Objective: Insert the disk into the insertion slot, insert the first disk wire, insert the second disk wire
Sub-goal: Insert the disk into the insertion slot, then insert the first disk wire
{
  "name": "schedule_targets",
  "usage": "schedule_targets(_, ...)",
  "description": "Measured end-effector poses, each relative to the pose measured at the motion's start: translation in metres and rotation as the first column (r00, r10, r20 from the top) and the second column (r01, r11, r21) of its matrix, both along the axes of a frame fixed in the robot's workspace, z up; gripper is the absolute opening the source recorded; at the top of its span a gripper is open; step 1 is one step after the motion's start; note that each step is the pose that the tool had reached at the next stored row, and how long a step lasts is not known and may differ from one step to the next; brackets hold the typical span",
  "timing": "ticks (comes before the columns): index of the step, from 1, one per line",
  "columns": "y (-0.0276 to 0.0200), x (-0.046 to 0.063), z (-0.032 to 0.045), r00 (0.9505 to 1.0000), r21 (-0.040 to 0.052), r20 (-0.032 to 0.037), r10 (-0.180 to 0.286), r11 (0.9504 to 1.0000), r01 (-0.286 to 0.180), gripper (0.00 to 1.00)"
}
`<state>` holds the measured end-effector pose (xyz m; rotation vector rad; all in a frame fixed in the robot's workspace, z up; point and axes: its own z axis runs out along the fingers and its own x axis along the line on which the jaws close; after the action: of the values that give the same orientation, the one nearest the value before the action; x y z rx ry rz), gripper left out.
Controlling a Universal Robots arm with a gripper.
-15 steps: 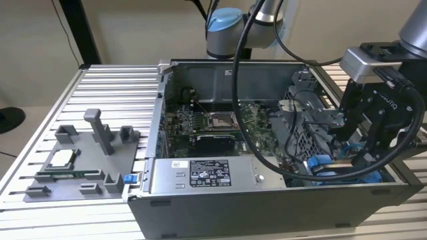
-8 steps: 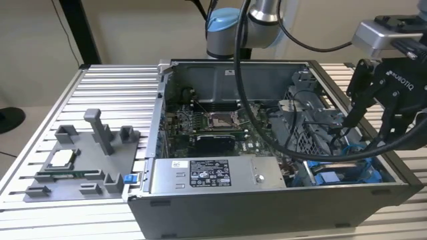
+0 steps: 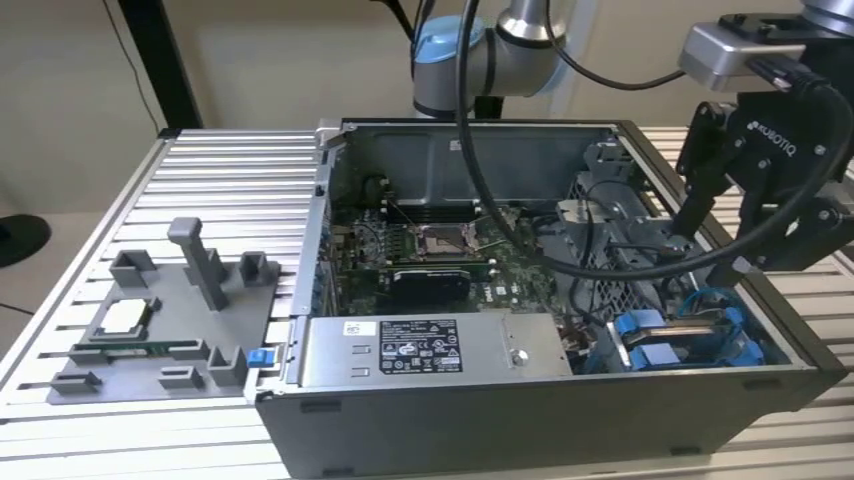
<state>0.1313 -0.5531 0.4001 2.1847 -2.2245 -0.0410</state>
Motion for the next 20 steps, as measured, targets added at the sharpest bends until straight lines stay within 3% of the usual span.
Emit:
schedule_targets(4, 0.0045, -0.006, -0.0069, 1.0000, -0.0015, 0.0001, 0.000, 1.0000, 0.000, 1.00)
schedule_targets(9, 0.0137, -0.006, -0.0079, 1.0000, -0.0015, 0.0001, 0.000, 1.0000, 0.000, 1.00)
schedule_targets(20, 0.0145, -0.006, -0.0132, 1.0000, -0.0017, 0.0001, 0.000, 1.0000, 0.000, 1.00)
